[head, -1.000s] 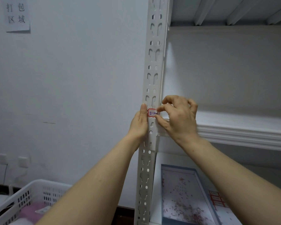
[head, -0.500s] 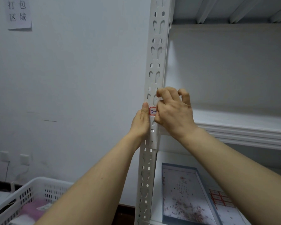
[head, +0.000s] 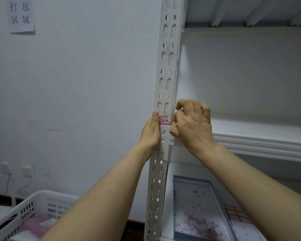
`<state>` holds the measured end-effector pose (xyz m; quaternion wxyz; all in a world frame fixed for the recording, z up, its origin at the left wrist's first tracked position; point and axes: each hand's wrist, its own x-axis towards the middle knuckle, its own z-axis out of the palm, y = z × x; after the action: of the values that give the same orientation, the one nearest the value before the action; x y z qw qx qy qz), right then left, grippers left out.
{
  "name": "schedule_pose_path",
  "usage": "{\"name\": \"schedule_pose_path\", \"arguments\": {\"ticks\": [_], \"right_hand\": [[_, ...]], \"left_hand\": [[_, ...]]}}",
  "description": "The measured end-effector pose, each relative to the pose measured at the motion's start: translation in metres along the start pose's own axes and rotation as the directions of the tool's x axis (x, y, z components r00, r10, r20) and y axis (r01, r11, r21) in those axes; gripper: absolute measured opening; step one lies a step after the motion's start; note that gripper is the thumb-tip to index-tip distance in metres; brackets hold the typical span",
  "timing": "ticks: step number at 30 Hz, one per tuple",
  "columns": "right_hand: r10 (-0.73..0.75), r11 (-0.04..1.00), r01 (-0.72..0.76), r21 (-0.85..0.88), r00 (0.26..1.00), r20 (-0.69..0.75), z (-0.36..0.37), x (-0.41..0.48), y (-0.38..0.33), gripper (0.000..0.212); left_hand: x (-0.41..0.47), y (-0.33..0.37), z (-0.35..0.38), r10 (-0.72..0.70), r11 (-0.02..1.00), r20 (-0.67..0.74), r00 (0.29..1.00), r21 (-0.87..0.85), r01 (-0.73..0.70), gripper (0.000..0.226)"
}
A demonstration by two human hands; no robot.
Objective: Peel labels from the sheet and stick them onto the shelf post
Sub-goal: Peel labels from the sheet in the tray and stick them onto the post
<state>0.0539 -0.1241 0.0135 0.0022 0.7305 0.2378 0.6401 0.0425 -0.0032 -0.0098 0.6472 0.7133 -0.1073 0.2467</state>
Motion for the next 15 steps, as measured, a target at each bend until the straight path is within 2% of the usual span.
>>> {"name": "schedule_pose_path", "arguments": {"ticks": [2, 4, 6, 8, 10, 12, 13, 15], "right_hand": [[0.067, 0.996, -0.069, 0.053, 0.997, 0.039, -0.007, -0.005, 0.004, 0.025], [0.163, 0.964, -0.178, 0.199, 0.983, 0.087, -0.018, -0.010, 0.006, 0.023], [0.284, 0.823, -0.363, 0.438, 0.929, 0.237, -0.031, -0.013, 0.005, 0.014], [0.378, 0.519, -0.595, 0.614, 0.804, 0.460, -0.040, -0.016, 0.003, 0.013], [0.421, 0.121, -0.770, 0.626, 0.611, 0.670, -0.045, -0.020, 0.003, 0.016], [0.373, -0.208, -0.809, 0.550, 0.454, 0.809, -0.049, -0.024, 0.004, 0.014], [0.335, -0.326, -0.803, 0.500, 0.397, 0.855, -0.051, -0.026, 0.005, 0.011], [0.260, -0.475, -0.782, 0.403, 0.312, 0.914, -0.055, -0.029, 0.008, 0.007]], "left_hand": [[0.000, 0.000, 0.000, -0.027, 1.000, 0.010, 1.000, 0.013, 0.027, 0.057], [0.000, 0.000, 0.001, -0.068, 0.997, -0.009, 0.998, 0.018, 0.068, 0.056], [-0.003, -0.001, 0.005, -0.087, 0.994, -0.109, 0.990, 0.053, 0.093, 0.050], [-0.012, -0.005, 0.007, -0.002, 0.984, -0.297, 0.955, 0.171, 0.055, 0.040], [-0.022, -0.006, 0.005, 0.159, 0.962, -0.410, 0.898, 0.269, -0.048, 0.035], [-0.030, -0.003, 0.004, 0.302, 0.933, -0.377, 0.875, 0.304, -0.191, 0.022], [-0.033, 0.000, 0.004, 0.357, 0.914, -0.325, 0.876, 0.315, -0.256, 0.019], [-0.042, 0.003, 0.010, 0.451, 0.865, -0.224, 0.864, 0.347, -0.362, 0.021]]}}
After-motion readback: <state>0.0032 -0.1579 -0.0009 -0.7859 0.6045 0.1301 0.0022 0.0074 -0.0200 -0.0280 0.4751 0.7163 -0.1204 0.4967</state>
